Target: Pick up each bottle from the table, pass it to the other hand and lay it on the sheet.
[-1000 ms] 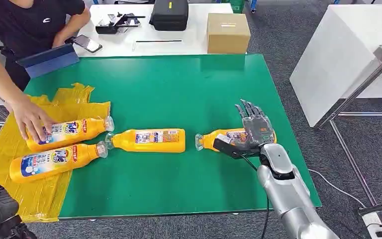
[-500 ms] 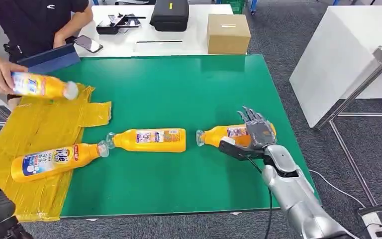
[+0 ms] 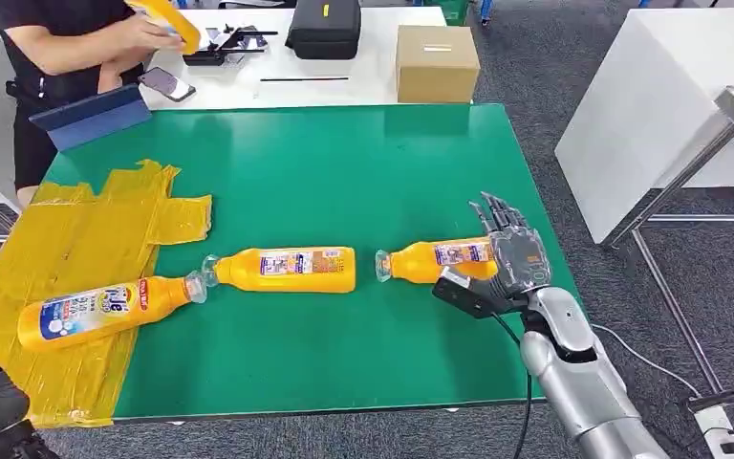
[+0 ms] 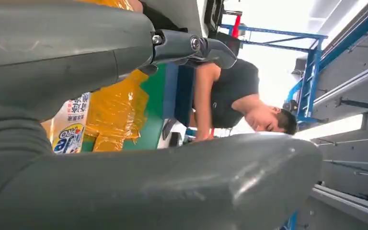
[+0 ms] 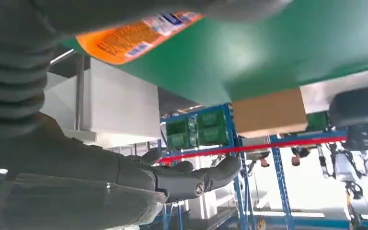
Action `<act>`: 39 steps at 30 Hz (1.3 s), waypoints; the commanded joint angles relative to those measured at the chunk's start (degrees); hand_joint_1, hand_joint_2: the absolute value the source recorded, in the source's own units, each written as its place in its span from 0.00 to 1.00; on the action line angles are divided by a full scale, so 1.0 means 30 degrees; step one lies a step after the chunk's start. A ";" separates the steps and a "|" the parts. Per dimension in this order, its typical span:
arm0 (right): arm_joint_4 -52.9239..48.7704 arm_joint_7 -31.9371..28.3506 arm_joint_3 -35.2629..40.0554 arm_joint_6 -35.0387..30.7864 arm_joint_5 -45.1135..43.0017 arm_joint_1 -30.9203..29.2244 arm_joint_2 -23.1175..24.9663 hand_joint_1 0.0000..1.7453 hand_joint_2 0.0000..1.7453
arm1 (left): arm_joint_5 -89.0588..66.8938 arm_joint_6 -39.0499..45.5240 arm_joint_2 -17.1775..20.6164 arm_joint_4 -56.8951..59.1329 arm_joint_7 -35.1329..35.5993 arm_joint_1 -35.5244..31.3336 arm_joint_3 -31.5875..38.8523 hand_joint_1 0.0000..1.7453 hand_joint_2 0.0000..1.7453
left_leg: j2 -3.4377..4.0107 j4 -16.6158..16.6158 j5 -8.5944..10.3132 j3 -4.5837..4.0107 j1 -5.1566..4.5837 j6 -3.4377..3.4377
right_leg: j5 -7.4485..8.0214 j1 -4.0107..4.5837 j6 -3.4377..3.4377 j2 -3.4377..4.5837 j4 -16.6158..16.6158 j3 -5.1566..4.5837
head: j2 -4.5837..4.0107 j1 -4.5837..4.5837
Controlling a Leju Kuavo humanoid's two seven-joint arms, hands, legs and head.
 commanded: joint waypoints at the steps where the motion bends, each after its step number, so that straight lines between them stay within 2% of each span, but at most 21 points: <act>1: -0.0752 0.0172 -0.0376 0.0448 0.0656 0.0037 0.0241 0.00 0.00 | 0.0040 -0.0078 0.0180 0.0706 0.0022 0.0329 -0.0031 0.00 0.00 | 0.0019 -0.0009 -0.0035 0.0076 -0.0006 -0.0055 | -0.0031 -0.0006 -0.0022 -0.0002 -0.0009 0.0073 | 0.0000 0.0001; 5: 0.1892 0.0428 0.0176 0.1749 0.2075 -0.1478 0.1106 0.00 0.00 | 0.0040 -0.0265 0.0012 0.0589 0.0027 0.0418 0.0157 0.00 0.00 | 0.0080 -0.0012 -0.0036 0.0078 -0.0008 -0.0047 | -0.0013 -0.0006 -0.0021 0.0060 -0.0010 0.0063 | 0.0000 -0.0007; 6: 0.2744 0.0671 0.0452 0.2384 0.2533 -0.2011 0.1264 0.00 1.00 | 0.0049 -0.0294 -0.0008 0.0518 0.0025 0.0460 0.0233 0.00 0.00 | 0.0082 -0.0010 -0.0026 0.0060 -0.0009 -0.0039 | -0.0003 -0.0005 -0.0018 0.0066 -0.0005 0.0047 | 0.0000 -0.0007; 9: 0.3340 0.0899 0.0684 0.3234 0.2980 -0.2168 0.0786 0.00 1.00 | 0.0038 -0.0470 -0.0113 0.0167 0.0072 0.0763 0.0552 0.00 0.00 | 0.0092 -0.0012 -0.0026 0.0048 -0.0002 -0.0043 | 0.0003 0.0005 -0.0020 0.0078 -0.0010 0.0047 | 0.0000 -0.0007; 12: 0.1820 0.1424 0.0186 0.3875 0.4066 -0.0903 0.0160 0.00 1.00 | -0.0060 -0.0771 -0.0412 -0.0355 0.0302 0.1069 0.0949 0.00 0.00 | 0.0011 -0.0014 -0.0014 0.0040 0.0003 -0.0032 | -0.0013 0.0006 -0.0014 -0.0001 -0.0021 0.0060 | 0.0000 -0.0007; 16: 0.0731 0.1615 -0.0487 0.4284 0.5145 -0.0026 0.0330 0.00 1.00 | -0.0303 -0.0839 -0.1022 -0.1117 0.0625 0.1424 0.1332 0.00 0.00 | -0.0001 -0.0012 -0.0034 0.0064 -0.0001 -0.0036 | -0.0034 0.0001 -0.0016 -0.0011 -0.0025 0.0083 | 0.0000 -0.0007; 18: 0.0851 0.1523 -0.0855 0.4613 0.5788 -0.0350 0.0783 0.00 1.00 | -0.0497 -0.1061 -0.1350 -0.1351 0.0827 0.1489 0.1603 0.00 0.00 | 0.0018 0.0006 -0.0051 0.0065 0.0000 -0.0040 | -0.0043 0.0004 -0.0018 0.0005 -0.0010 0.0083 | 0.0000 -0.0007; 31: 0.1739 0.1291 -0.0929 0.4888 0.6238 -0.1154 0.0928 0.00 1.00 | -0.0631 -0.1380 -0.1436 -0.1162 0.0953 0.1308 0.1797 0.00 0.00 | 0.0015 -0.0008 -0.0018 0.0015 -0.0007 -0.0037 | -0.0014 -0.0003 -0.0014 0.0010 -0.0005 0.0027 | 0.0000 -0.0007; 39: 0.5340 0.1018 -0.0248 0.3951 0.6281 -0.3469 0.0214 0.00 1.00 | -0.0752 -0.1502 -0.1135 -0.0313 0.0741 0.0714 0.2008 0.00 0.00 | 0.0017 -0.0009 -0.0008 0.0009 -0.0008 -0.0028 | -0.0001 -0.0003 -0.0010 0.0015 -0.0008 0.0021 | 0.0000 -0.0007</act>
